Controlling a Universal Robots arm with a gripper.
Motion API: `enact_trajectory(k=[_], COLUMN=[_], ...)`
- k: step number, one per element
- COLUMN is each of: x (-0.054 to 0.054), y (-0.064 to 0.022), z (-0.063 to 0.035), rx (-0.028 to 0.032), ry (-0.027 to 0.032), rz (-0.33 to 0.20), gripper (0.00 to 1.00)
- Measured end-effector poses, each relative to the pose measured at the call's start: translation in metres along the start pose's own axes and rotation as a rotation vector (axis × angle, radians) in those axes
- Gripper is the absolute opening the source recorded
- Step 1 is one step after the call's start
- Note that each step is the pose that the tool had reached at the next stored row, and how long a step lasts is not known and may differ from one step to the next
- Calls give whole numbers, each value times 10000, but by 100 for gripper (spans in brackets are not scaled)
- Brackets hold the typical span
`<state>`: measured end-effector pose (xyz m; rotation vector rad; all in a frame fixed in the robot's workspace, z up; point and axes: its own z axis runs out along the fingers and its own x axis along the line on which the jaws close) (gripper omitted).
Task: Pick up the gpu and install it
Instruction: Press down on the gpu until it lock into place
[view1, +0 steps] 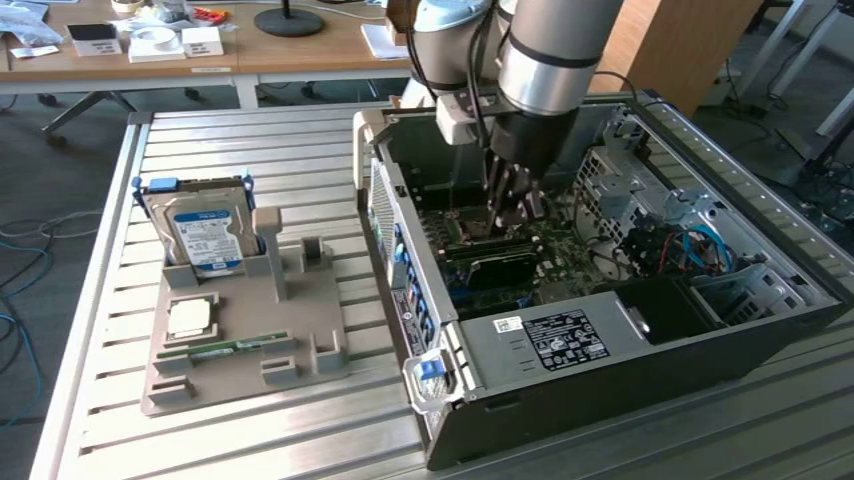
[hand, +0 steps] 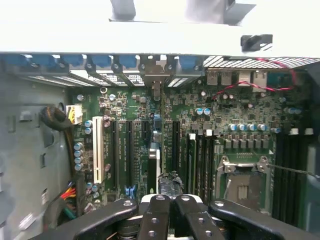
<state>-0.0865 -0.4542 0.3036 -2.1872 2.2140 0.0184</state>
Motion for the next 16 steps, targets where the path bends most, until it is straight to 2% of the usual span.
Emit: enact_trajectory(k=[4,8,16], x=[-4,-7,-7], y=[-2,-3,-3], z=[-137,-221,-230], rx=[11,17,18], ry=[1,0,0], rz=[0,0,0], gripper=[11,11,11])
